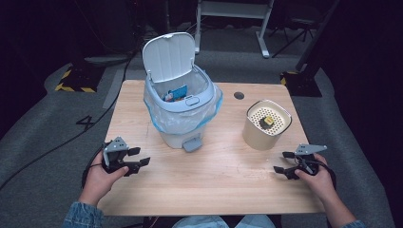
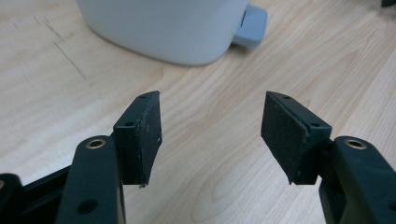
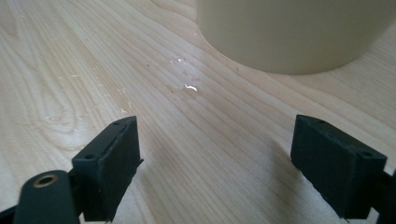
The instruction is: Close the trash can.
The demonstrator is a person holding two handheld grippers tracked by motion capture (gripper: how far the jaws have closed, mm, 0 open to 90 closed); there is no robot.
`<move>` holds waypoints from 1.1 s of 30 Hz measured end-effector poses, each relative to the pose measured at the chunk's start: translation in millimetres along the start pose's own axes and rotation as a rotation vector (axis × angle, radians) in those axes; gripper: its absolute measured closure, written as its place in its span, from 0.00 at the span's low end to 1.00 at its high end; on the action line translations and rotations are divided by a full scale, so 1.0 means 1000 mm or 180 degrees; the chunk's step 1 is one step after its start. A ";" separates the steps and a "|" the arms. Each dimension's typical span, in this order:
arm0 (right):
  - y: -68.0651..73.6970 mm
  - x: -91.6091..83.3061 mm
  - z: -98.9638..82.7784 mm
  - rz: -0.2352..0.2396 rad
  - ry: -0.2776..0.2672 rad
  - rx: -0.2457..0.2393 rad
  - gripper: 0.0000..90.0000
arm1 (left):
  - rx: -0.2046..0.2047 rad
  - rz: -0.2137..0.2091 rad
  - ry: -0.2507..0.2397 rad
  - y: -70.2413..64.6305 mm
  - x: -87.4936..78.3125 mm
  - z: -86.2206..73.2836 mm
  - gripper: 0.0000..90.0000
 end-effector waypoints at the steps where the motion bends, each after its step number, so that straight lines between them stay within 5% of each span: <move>1: 0.000 0.001 -0.001 -0.0014 -0.0010 0.0000 0.18 | 0.0003 -0.0016 -0.0020 0.000 -0.002 0.005 0.43; 13: 0.003 0.003 -0.003 -0.0116 0.0020 -0.0110 0.17 | 0.0191 -0.0468 -0.0496 0.010 -0.029 0.070 0.43; 21: 0.003 0.003 -0.003 -0.0117 0.0018 -0.0109 0.17 | 0.0390 -0.0437 -0.0566 0.026 -0.044 0.109 0.44; 27: 0.003 0.003 -0.003 -0.0116 0.0016 -0.0108 0.17 | 0.0196 -0.0194 -0.0618 0.044 -0.046 0.132 0.40; 33: 0.003 0.003 -0.003 -0.0115 0.0015 -0.0107 0.17 | 0.0091 -0.0105 -0.0726 0.055 -0.044 0.151 0.40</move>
Point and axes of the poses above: each handheld gripper's, and its own axes: x roughly forward along the jaws, z roughly out of its top, y roughly to its left, the point moved 4 cm from there along x, roughly forward along the jaws, and after that the axes turned 14 degrees about z, right-handed, at the moved point
